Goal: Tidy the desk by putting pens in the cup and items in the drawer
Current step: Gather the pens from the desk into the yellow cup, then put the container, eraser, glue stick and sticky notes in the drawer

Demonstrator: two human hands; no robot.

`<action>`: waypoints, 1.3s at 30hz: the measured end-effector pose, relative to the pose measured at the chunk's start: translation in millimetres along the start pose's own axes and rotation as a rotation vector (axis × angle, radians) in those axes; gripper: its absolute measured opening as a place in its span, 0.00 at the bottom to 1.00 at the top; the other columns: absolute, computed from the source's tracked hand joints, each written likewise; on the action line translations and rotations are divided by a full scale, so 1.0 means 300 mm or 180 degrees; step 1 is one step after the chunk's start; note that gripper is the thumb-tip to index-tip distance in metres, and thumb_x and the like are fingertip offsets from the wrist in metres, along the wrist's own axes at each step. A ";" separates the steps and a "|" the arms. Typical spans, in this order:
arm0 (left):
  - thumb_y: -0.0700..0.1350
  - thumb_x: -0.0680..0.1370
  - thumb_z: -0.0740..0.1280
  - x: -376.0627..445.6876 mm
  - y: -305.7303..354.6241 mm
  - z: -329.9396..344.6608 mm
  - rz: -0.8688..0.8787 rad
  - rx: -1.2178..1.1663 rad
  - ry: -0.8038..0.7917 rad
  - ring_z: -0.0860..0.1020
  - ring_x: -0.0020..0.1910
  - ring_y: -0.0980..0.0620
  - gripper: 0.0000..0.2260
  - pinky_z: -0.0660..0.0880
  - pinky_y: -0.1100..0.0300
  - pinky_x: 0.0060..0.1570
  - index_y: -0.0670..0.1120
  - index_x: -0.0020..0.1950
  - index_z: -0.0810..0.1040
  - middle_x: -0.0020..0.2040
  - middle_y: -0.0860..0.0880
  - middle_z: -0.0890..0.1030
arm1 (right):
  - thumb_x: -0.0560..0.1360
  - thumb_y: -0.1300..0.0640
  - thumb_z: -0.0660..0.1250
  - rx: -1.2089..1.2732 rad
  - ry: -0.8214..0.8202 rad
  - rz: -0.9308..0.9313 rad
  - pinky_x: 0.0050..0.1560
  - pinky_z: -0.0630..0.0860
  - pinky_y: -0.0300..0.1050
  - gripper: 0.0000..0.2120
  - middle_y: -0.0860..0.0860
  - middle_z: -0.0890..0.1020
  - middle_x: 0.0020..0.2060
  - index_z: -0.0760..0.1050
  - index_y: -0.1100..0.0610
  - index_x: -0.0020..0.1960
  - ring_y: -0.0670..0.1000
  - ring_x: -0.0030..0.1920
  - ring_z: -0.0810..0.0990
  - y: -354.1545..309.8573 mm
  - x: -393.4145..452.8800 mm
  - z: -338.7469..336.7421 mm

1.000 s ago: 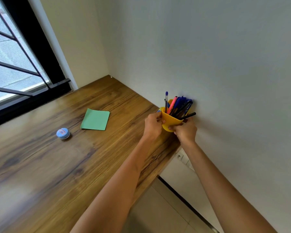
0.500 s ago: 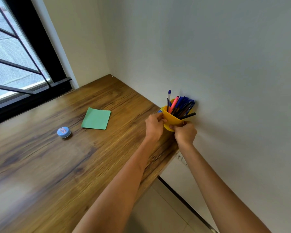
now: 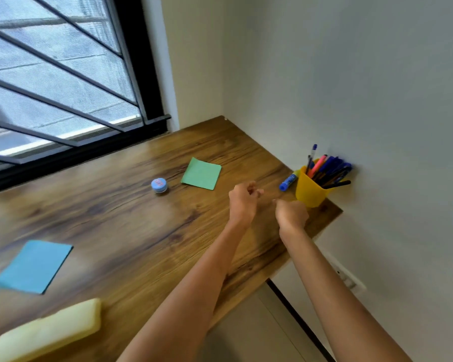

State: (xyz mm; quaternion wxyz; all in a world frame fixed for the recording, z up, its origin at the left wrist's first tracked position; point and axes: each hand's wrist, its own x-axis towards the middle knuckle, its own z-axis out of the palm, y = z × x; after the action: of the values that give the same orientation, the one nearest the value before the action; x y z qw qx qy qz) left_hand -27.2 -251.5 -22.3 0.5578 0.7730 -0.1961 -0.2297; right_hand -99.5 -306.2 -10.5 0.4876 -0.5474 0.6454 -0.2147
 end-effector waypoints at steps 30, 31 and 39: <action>0.40 0.74 0.71 -1.020 -0.530 -1.565 -0.0407 0.0213 0.2793 0.81 0.53 0.49 0.13 0.75 0.59 0.55 0.40 0.58 0.80 0.52 0.43 0.83 | 0.74 0.61 0.69 -0.0482 -0.2902 -0.1996 0.52 0.70 0.42 0.16 0.55 0.80 0.53 0.73 0.62 0.60 0.54 0.56 0.78 0.347 -1.634 0.707; 0.40 0.74 0.71 -1.060 -0.553 -1.594 -0.0452 0.0219 0.2872 0.81 0.53 0.49 0.13 0.75 0.58 0.56 0.40 0.58 0.80 0.52 0.43 0.83 | 0.74 0.61 0.69 -0.0504 -0.2994 -0.2022 0.51 0.69 0.41 0.16 0.56 0.80 0.54 0.73 0.61 0.61 0.53 0.56 0.78 0.372 -1.679 0.712; 0.40 0.74 0.71 -1.304 -0.664 -1.714 -0.0549 0.0083 0.3190 0.80 0.54 0.49 0.13 0.76 0.56 0.57 0.39 0.58 0.79 0.53 0.43 0.82 | 0.74 0.61 0.69 -0.0676 -0.3381 -0.2218 0.52 0.70 0.39 0.18 0.56 0.79 0.58 0.72 0.61 0.63 0.52 0.58 0.77 0.493 -1.916 0.679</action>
State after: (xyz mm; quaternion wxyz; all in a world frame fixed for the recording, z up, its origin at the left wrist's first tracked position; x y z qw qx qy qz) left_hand -42.6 424.3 -18.8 0.5526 0.8086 0.1573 0.1266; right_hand -39.9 318.3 8.1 0.5855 -0.8020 0.1182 0.0048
